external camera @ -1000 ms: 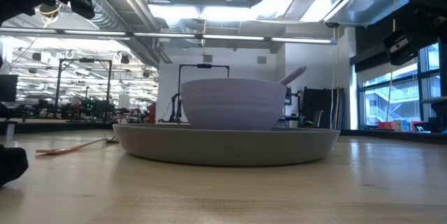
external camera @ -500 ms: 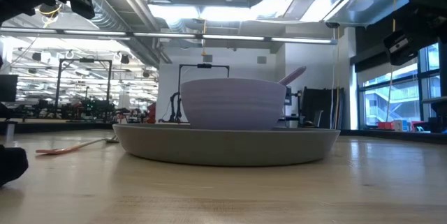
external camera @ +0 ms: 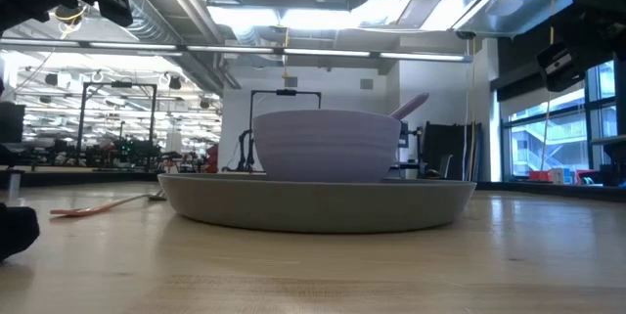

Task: Set table place
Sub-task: Return to Home Position

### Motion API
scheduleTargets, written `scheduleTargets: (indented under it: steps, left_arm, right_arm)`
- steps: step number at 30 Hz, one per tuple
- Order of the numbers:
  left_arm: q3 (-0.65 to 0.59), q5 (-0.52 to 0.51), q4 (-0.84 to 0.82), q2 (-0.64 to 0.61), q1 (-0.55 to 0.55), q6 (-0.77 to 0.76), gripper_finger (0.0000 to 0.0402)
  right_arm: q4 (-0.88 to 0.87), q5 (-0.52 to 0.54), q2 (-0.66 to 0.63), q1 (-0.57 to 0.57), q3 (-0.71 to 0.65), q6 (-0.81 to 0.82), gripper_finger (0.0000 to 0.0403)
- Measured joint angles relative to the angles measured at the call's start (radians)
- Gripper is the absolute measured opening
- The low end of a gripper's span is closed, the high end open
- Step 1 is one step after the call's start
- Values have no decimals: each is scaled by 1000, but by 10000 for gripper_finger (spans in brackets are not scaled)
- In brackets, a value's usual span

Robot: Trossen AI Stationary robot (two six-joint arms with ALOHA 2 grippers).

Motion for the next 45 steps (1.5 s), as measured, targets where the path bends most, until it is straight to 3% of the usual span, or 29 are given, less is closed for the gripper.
scheduleTargets:
  steps: [29,45]
  left_arm:
    - [0,0,0,0,0,0,63]
    - [0,0,0,0,0,0,37]
  right_arm:
    - [0,0,0,0,0,0,113]
    - [0,0,0,0,0,1,113]
